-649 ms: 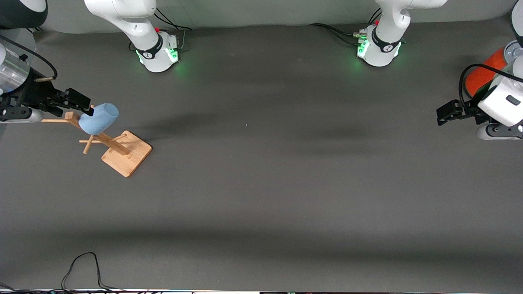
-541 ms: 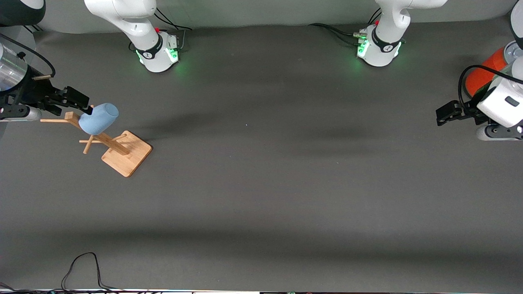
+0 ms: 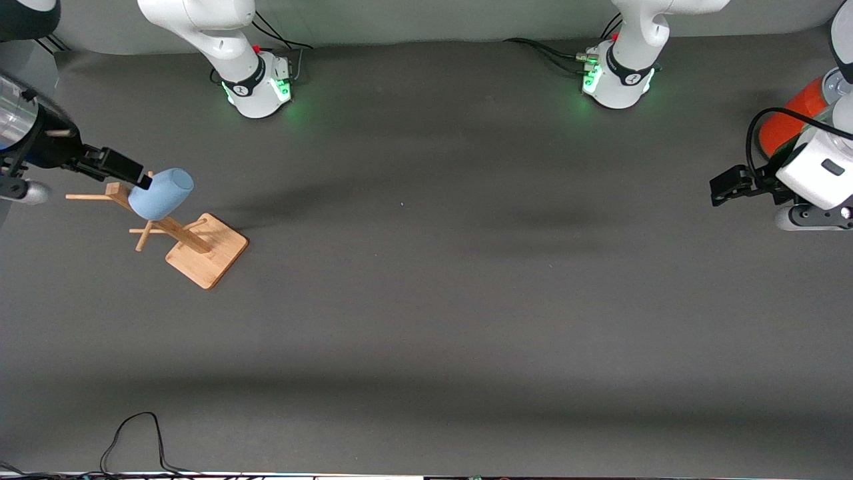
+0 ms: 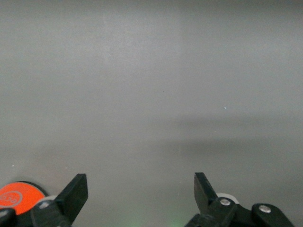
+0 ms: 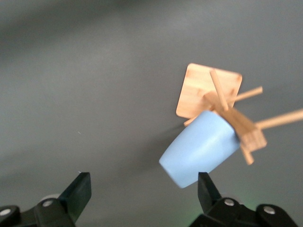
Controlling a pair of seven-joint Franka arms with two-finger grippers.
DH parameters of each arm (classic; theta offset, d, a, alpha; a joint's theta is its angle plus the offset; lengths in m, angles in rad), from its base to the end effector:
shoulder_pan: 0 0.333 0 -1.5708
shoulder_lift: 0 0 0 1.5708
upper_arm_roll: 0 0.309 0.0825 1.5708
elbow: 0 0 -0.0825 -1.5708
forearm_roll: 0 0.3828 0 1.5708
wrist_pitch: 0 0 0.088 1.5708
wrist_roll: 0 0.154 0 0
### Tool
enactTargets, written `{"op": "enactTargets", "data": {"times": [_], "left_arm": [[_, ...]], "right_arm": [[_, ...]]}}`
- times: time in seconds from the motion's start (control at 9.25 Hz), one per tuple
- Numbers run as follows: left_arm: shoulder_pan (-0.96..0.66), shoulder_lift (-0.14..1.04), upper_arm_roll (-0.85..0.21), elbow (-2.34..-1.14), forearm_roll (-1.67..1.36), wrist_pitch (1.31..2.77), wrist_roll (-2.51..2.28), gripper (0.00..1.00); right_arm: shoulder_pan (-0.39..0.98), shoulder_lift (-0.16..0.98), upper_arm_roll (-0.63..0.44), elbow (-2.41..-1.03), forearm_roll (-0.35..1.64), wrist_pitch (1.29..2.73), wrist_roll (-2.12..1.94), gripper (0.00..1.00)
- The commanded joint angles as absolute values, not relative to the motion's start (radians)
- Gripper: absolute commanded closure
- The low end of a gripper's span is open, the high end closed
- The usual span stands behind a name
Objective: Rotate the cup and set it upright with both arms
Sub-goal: 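Close the right gripper around the blue cup on the wooden stand peg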
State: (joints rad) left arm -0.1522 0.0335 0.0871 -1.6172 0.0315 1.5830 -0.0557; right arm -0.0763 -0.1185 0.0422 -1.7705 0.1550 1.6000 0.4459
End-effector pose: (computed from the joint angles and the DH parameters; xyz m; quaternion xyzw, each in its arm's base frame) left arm 0.5574 -0.0321 0.5313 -0.9993 0.0054 0.0327 0.0192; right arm 0.5142 0.0067 0.5440 -0.9672 0.2413 0.0407 0.0679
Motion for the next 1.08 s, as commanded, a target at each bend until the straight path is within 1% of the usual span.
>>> {"op": "enactTargets", "data": {"times": [0.0,0.11,0.22,0.32,0.54,0.76,0.97], "left_arm": [[-0.163,0.025,0.092,-1.624,0.035,1.578,-0.044,0.0],[-0.166,0.025,0.092,-1.626,0.034,1.578,-0.046,0.0],[-0.164,0.028,0.092,-1.626,0.034,1.578,-0.046,0.0],[-0.166,0.028,0.092,-1.626,0.034,1.578,-0.046,0.0],[-0.164,0.028,0.092,-1.621,0.032,1.583,-0.046,0.0],[-0.163,0.028,0.092,-1.62,0.034,1.583,-0.045,0.0],[-0.163,0.028,0.092,-1.62,0.034,1.578,-0.046,0.0]], "right_arm": [[-0.089,-0.08,-0.03,-1.761,0.248,1.586,0.773,0.0],[-0.089,-0.089,-0.038,-1.8,0.259,1.588,0.92,0.0],[-0.09,-0.097,-0.07,-1.843,0.306,1.583,0.996,0.0],[-0.087,-0.121,-0.121,-1.905,0.337,1.591,1.002,0.0],[-0.089,-0.15,-0.127,-1.983,0.339,1.627,1.002,0.0],[-0.08,-0.181,-0.143,-2.104,0.341,1.737,0.991,0.0],[-0.078,-0.189,-0.143,-2.167,0.339,1.802,0.974,0.0]]}}
